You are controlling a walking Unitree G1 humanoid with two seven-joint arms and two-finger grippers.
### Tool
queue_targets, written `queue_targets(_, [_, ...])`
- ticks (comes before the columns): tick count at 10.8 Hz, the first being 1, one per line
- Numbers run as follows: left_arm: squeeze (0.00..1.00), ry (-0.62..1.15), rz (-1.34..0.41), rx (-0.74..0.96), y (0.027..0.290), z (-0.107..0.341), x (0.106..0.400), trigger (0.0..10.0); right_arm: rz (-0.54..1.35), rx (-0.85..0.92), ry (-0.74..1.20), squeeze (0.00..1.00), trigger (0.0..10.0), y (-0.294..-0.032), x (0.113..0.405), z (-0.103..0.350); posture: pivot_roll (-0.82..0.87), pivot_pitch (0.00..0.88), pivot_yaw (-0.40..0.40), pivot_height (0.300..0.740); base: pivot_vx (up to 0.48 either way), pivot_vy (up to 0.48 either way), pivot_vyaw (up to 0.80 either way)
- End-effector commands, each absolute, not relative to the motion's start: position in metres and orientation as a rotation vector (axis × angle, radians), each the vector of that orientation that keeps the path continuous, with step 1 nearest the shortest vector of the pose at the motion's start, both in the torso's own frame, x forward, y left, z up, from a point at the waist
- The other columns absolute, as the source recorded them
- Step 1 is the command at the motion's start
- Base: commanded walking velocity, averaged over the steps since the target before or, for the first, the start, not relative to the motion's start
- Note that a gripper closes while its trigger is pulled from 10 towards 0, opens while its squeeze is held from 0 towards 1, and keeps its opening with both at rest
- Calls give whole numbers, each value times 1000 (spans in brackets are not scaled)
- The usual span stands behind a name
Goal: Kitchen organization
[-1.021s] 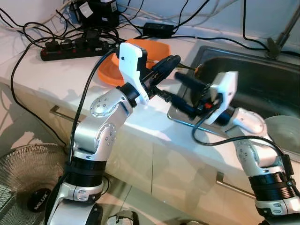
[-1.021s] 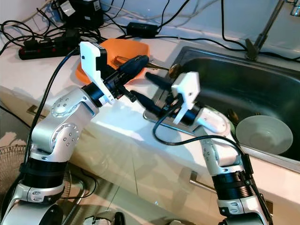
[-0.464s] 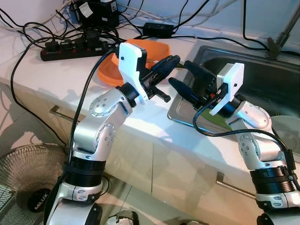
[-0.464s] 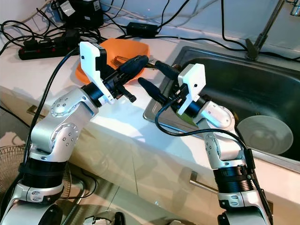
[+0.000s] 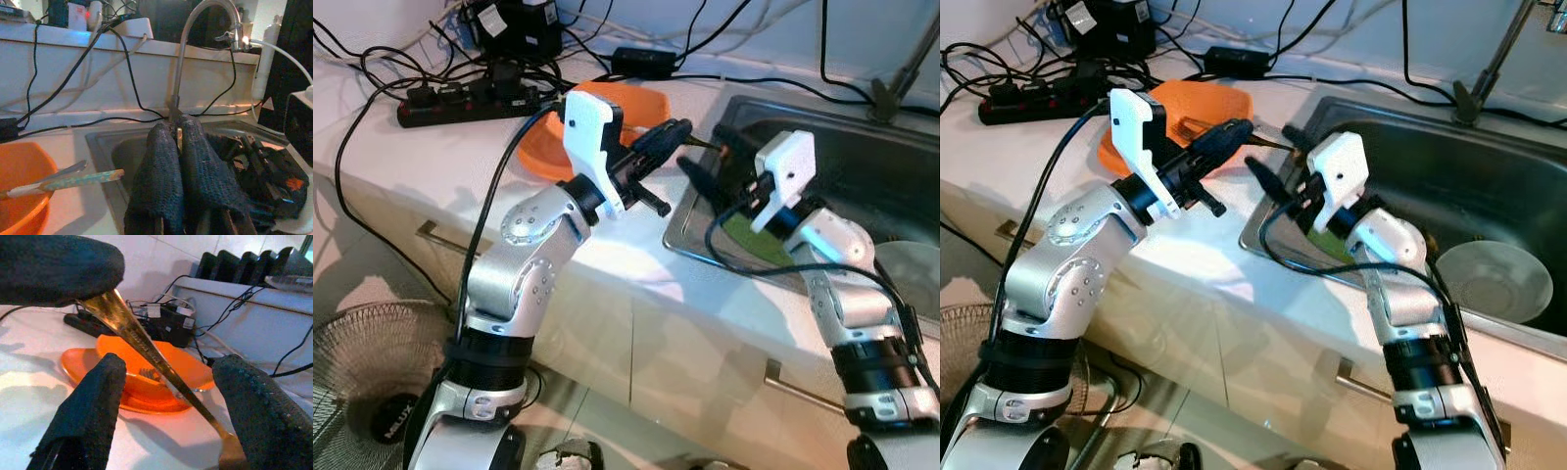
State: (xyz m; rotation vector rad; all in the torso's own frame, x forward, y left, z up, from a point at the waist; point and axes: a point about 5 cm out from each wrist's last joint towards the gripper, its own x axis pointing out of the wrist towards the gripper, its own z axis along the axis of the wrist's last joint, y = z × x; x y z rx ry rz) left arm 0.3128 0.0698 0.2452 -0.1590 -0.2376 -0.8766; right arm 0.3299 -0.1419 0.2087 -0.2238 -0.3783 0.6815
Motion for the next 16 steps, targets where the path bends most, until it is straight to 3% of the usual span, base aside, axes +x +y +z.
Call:
queue_targets(1, [0, -239, -889, -154, 69, 245, 310, 10000, 660, -241, -395, 0, 10000, -145, 332, 213, 83, 41, 53, 740, 0, 0, 0])
queue_targets(12, [0, -225, -920, -153, 65, 243, 306, 10000, 552, -287, -339, 0, 10000, -143, 346, 190, 88, 37, 55, 740, 0, 0, 0])
queue_targets(13, [0, -225, -920, -154, 64, 243, 307, 10000, 528, -293, -339, 0, 0, -145, 348, 191, 85, 39, 55, 740, 0, 0, 0])
queue_targets(16, [0, -223, -918, -153, 64, 242, 306, 10000, 518, -298, -336, 0, 0, -146, 349, 189, 89, 46, 53, 740, 0, 0, 0])
